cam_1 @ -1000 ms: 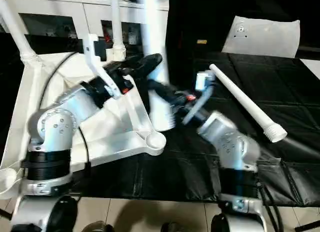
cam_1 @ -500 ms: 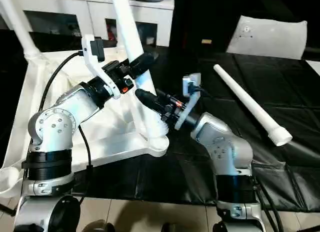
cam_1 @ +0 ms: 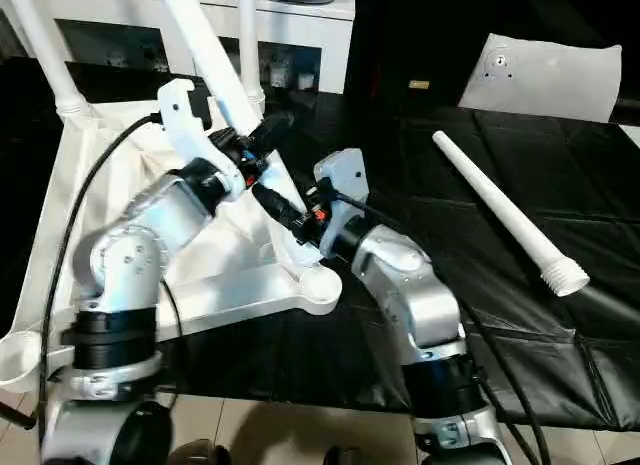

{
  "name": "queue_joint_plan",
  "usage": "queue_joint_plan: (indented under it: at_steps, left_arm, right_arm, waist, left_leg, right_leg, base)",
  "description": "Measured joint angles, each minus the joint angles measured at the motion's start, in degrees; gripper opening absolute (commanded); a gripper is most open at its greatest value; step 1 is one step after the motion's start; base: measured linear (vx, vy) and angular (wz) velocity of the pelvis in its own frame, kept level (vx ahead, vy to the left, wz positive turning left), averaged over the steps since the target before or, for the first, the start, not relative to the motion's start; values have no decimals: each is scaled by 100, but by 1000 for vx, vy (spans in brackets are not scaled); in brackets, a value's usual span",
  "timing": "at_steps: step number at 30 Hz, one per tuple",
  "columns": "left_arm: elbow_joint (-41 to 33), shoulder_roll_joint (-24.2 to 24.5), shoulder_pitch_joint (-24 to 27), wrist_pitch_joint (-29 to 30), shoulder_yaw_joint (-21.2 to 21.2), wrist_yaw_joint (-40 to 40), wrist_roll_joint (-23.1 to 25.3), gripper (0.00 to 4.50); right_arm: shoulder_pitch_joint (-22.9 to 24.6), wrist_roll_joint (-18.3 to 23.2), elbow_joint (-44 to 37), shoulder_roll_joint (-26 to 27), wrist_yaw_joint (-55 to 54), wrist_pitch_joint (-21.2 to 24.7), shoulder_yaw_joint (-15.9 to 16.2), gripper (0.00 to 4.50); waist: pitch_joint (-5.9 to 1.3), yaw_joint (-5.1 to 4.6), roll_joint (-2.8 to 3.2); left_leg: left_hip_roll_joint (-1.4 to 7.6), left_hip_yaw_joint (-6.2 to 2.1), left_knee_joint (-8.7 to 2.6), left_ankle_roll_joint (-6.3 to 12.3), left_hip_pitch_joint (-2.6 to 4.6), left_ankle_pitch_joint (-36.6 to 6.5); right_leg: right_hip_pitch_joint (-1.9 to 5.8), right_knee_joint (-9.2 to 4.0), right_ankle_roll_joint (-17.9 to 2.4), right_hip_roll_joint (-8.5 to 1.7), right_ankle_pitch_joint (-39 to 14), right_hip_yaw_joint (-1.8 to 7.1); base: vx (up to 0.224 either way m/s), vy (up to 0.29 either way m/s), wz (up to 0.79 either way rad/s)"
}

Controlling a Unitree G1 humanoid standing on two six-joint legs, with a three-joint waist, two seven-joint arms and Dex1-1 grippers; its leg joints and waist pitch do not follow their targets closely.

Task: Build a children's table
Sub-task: Pick table leg

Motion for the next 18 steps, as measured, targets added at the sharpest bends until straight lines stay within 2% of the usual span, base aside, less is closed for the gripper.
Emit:
queue_joint_plan:
  at_steps: [5,18]
  left_arm:
    - [-28,-34,-1,-44,3,67,20,193]
    - [-27,111,2,-134,-118,-1,47,190]
  right_arm:
    - [0,-105,28,13,-45,-140,26,186]
    - [0,-139,100,50,-104,-314,63,186]
  waist:
    - [0,-6,0]
    - [0,-8,0]
  left_leg:
    - [1,-1,-2,0,1,0]
    - [1,-1,-1,0,1,0]
  right_leg:
    - [0,0,1,1,1,-1]
    - [1,1,1,1,1,-1]
  base:
    - [0,0,0]
    - [0,0,0]
